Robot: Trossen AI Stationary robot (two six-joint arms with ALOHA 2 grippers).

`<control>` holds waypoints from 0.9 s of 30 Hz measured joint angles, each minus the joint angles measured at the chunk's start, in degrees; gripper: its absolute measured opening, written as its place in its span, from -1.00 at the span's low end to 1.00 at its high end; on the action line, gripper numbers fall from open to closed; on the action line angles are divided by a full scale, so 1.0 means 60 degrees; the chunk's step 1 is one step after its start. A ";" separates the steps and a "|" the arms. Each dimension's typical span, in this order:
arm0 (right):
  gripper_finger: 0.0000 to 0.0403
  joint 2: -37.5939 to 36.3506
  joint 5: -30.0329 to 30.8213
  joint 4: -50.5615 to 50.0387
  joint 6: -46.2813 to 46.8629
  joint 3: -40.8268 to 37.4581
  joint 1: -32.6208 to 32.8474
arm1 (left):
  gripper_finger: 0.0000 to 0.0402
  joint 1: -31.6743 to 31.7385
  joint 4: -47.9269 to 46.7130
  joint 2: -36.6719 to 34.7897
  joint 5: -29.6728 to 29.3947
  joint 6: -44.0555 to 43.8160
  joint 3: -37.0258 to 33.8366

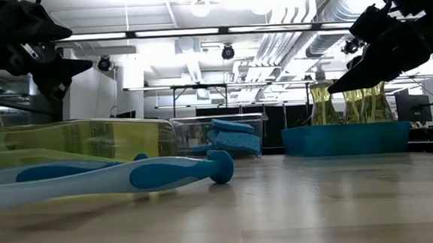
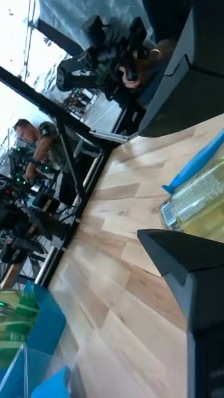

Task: Pick & Place Kitchen Sink Supplies
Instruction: Put the dish soap into the blue bin

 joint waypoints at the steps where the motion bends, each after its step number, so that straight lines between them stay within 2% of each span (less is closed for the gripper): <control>1: -0.25 0.0000 0.0000 -0.0004 0.0008 0.0000 0.0000 | 0.25 -0.0001 -0.0002 0.0003 -0.0010 -0.0035 0.0003; 4: -0.25 0.0000 0.0000 -0.0004 0.0003 0.0000 0.0000 | 0.25 0.0000 -0.0055 0.0003 -0.0012 0.0036 0.0116; 10: -0.25 0.0000 0.0004 -0.0002 0.0002 0.0000 0.0000 | 0.25 -0.0004 -0.0016 0.0358 -0.0263 0.1261 0.0938; 17: -0.25 0.0000 0.0007 -0.0004 0.0052 0.0000 0.0000 | 0.25 -0.0004 -0.0103 0.1670 -0.0704 0.1843 0.2024; 21: -0.25 0.0000 0.0004 -0.0004 0.0226 0.0000 0.0000 | 0.25 -0.0004 -0.0765 0.2607 -0.0704 0.1467 0.2815; 27: -0.25 0.0000 0.0007 -0.0007 0.0315 0.0004 0.0000 | 0.25 -0.0004 -0.2737 0.4127 -0.0785 -0.0065 0.4412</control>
